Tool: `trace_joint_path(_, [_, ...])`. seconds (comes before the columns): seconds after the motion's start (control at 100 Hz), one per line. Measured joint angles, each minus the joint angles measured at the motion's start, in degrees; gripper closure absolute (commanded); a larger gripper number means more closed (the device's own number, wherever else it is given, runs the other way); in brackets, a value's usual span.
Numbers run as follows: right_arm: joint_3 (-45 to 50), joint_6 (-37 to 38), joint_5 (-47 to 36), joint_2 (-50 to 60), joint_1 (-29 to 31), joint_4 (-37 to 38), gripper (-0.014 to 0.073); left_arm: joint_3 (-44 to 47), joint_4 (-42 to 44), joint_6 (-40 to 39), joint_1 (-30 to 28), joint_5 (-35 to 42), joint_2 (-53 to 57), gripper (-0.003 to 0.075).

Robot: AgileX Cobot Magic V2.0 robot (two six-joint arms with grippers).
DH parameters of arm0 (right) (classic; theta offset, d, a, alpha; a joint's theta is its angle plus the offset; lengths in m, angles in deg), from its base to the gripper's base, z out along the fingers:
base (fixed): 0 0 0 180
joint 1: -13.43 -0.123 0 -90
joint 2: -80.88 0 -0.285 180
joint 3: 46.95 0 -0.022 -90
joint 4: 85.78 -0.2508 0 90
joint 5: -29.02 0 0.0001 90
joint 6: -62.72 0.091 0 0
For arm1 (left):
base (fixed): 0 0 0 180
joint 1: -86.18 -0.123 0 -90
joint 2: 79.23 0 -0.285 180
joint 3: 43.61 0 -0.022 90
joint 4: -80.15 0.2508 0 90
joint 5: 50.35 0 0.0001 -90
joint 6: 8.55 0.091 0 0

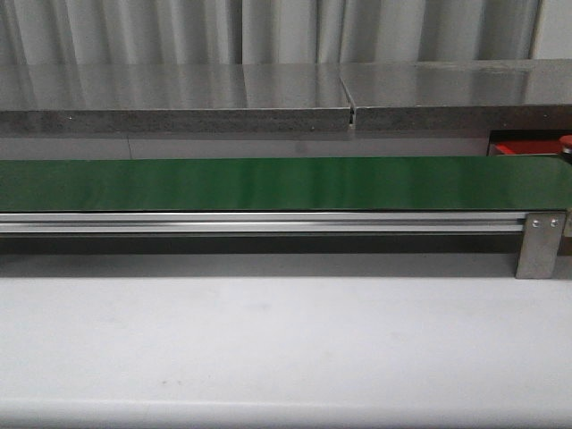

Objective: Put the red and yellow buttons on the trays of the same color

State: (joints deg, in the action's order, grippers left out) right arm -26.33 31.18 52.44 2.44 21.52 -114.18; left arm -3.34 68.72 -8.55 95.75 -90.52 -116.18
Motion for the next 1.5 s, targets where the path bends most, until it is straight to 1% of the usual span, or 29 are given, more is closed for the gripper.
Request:
trace_joint_path(0.13, [1.19,-0.22,2.01,3.58,-2.54,0.48,0.0712,0.0,0.0,0.0,0.0,0.0,0.0,0.0741])
trace_joint_path(0.26, [5.12,-0.2,2.36,8.81,-4.02,0.48,0.0712,0.0,0.0,0.0,0.0,0.0,0.0,0.0741])
trace_joint_path(0.67, [21.33,-0.46,2.7,33.1,-4.12,0.51,0.0712,0.0,0.0,0.0,0.0,-0.12,0.0,0.0741])
trace_joint_path(0.87, [25.8,-0.46,2.7,42.77,-4.12,0.6,0.0712,0.0,-0.21,0.0,0.0,-1.17,0.0,0.0741])
trace_joint_path(1.07, [26.33,-0.46,2.7,44.81,-4.12,0.6,0.0712,0.0,-0.32,-0.41,0.0,-1.31,-0.48,0.0741])
trace_joint_path(1.15, [26.33,-0.46,2.7,44.81,-4.12,0.6,0.0712,-0.1,0.03,-0.41,-0.94,-1.15,-2.04,0.0741])
trace_joint_path(1.32, [26.36,-0.46,2.7,44.81,-4.12,0.6,0.0712,-1.77,0.25,-3.26,-4.83,1.56,-8.26,0.0741])
trace_joint_path(1.5, [26.36,-0.46,2.7,44.81,-4.12,0.6,0.0712,-6.57,0.12,-4.03,-9.02,3.76,-17.08,0.0739])
